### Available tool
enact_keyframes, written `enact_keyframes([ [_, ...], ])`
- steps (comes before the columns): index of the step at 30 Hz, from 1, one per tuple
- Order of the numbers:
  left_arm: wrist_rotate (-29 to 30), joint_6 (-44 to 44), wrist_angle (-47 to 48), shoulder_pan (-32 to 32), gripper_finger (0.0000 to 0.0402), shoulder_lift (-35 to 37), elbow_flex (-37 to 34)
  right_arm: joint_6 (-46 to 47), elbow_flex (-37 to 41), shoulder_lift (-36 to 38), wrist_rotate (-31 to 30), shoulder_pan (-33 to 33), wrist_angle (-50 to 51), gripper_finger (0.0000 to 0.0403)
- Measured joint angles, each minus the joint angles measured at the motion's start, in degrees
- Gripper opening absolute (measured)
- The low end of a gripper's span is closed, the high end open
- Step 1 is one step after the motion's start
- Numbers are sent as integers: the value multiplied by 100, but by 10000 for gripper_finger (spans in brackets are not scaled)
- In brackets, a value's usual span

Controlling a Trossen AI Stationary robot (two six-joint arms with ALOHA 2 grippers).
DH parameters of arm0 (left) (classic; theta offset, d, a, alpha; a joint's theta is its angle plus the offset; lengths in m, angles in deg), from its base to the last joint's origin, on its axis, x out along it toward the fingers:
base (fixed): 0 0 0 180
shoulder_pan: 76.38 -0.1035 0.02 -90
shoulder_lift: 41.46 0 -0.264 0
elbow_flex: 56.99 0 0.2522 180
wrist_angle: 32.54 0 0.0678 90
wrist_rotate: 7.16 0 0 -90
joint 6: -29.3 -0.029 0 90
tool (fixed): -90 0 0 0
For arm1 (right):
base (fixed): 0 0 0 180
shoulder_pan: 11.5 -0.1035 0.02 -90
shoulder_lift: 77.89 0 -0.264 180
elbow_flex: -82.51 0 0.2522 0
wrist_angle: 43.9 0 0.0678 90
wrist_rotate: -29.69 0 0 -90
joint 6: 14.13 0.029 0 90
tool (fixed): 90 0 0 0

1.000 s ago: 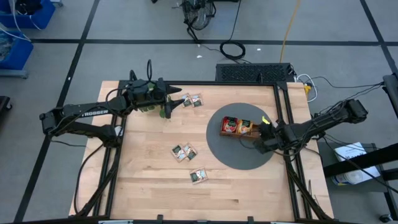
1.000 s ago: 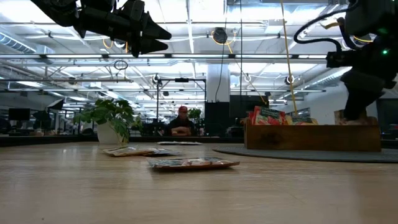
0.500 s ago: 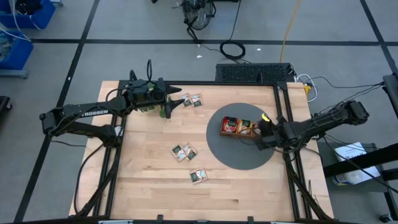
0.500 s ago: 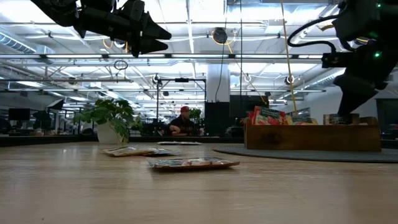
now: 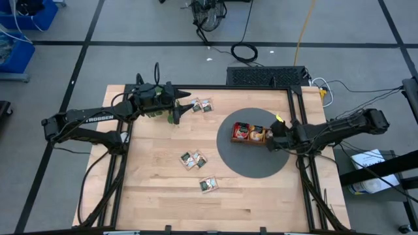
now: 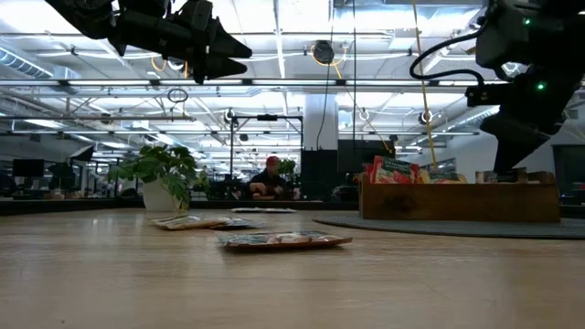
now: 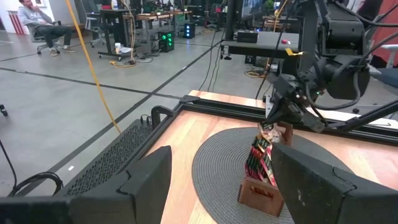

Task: Pick & Place Tea
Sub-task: Put the brown tea bag into the right section of the wooden organizer

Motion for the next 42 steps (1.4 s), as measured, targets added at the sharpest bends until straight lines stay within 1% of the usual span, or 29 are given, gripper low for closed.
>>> enact_keyframes([
  [10,0,0,0,0,271,0,0,-1052,0,0,19,414,-841,0],
  [14,0,0,0,-1,271,0,0,-1479,4,3,144,456,-1143,0],
  [17,0,0,0,-1,271,0,0,-1770,9,109,124,337,-1528,0],
  [20,0,0,0,1,271,0,0,-2366,9,291,232,151,-2313,0],
  [24,0,0,0,1,271,0,0,-3327,9,439,549,-155,-3690,0],
  [26,0,0,0,1,271,1,0,-3746,67,443,846,-288,-4449,0],
  [30,0,0,0,1,271,2,0,-4172,414,403,1765,-388,-5791,3],
  [32,0,0,0,0,271,2,0,-4233,590,383,2179,-384,-6283,14],
  [33,0,0,0,-1,271,1,0,-4291,660,366,2283,-384,-6478,22],
  [37,0,0,0,1,271,2,0,-4417,906,313,2316,-381,-6983,65],
  [42,0,0,0,1,271,1,0,-4694,991,384,2390,-384,-7209,122],
])
